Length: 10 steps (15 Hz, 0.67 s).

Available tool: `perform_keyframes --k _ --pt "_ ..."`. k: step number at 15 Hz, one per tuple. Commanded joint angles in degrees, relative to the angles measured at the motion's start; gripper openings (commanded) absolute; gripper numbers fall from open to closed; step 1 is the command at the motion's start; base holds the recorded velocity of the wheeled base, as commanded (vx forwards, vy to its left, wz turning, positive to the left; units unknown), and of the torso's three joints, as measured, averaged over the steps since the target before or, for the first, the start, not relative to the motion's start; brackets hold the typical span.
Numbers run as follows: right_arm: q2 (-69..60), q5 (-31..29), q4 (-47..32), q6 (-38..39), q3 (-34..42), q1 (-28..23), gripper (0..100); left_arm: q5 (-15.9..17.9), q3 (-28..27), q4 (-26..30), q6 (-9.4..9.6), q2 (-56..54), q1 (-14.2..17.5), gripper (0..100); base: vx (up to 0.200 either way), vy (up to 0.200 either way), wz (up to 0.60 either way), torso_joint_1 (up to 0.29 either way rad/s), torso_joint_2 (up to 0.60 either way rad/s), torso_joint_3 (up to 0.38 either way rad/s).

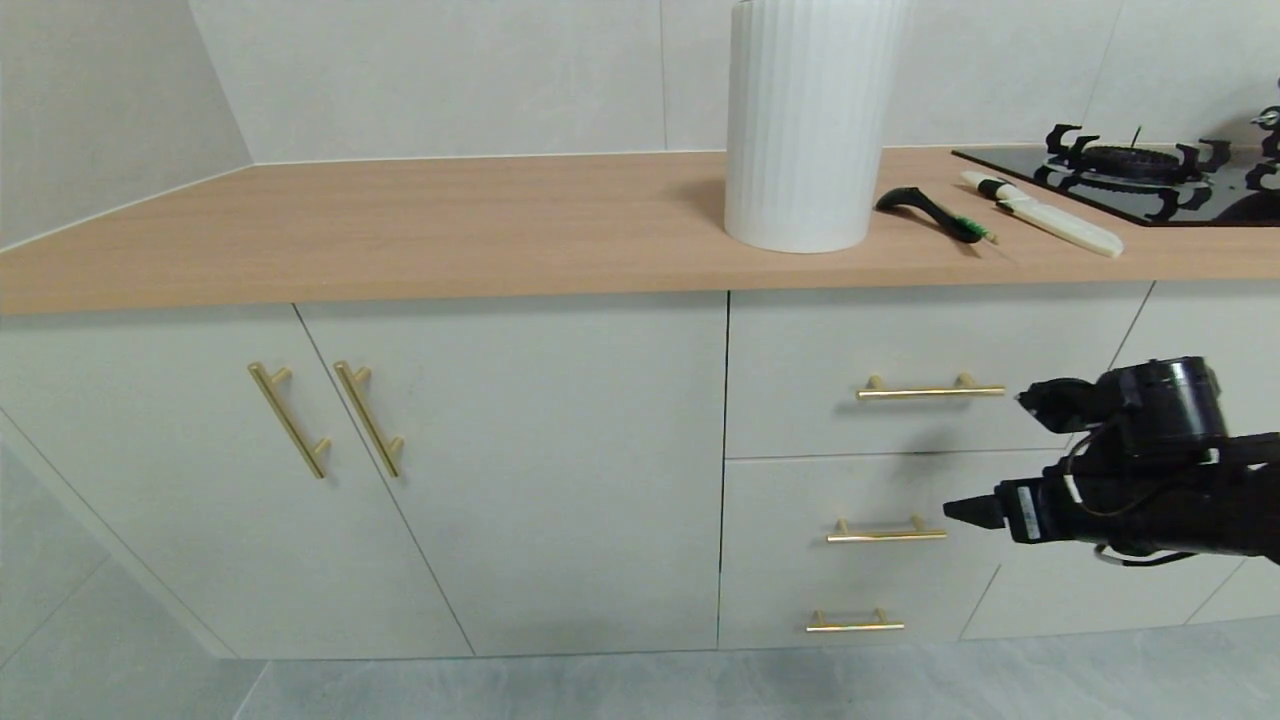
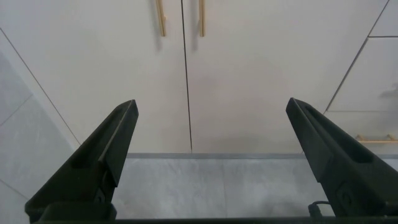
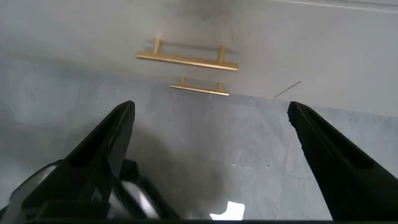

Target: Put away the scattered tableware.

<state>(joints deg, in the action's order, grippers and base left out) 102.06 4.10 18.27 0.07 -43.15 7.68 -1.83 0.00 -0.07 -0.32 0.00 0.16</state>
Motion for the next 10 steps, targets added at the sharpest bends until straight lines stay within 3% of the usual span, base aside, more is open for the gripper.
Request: perform_keyframes --k 1,3,4,6,7,10 --pt "14.83 -0.76 9.24 0.19 -1.67 1.46 100 -0.02 0.0 -0.01 -0.03 0.0 0.02 100 0.0 0.0 0.0 0.0 0.0 0.0" --pt "17.47 -1.81 13.98 0.19 -1.49 1.64 100 -0.02 0.0 -0.01 -0.03 0.0 0.02 100 0.0 0.0 0.0 0.0 0.0 0.0" --pt "21.69 -4.45 20.13 0.28 -1.32 1.99 100 -0.02 0.0 -0.01 -0.03 0.0 0.02 100 0.0 0.0 0.0 0.0 0.0 0.0" --pt "22.04 -4.8 20.66 0.28 -1.32 2.16 100 -0.02 0.0 -0.01 -0.03 0.0 0.02 100 0.0 0.0 0.0 0.0 0.0 0.0" --pt "25.56 -8.67 25.32 1.95 -1.23 4.36 100 -0.02 0.0 -0.01 -0.03 0.0 0.02 100 0.0 0.0 0.0 0.0 0.0 0.0" --pt "28.28 -11.48 31.38 3.97 -1.23 5.42 100 -0.02 0.0 -0.01 -0.03 0.0 0.02 100 0.0 0.0 0.0 0.0 0.0 0.0"
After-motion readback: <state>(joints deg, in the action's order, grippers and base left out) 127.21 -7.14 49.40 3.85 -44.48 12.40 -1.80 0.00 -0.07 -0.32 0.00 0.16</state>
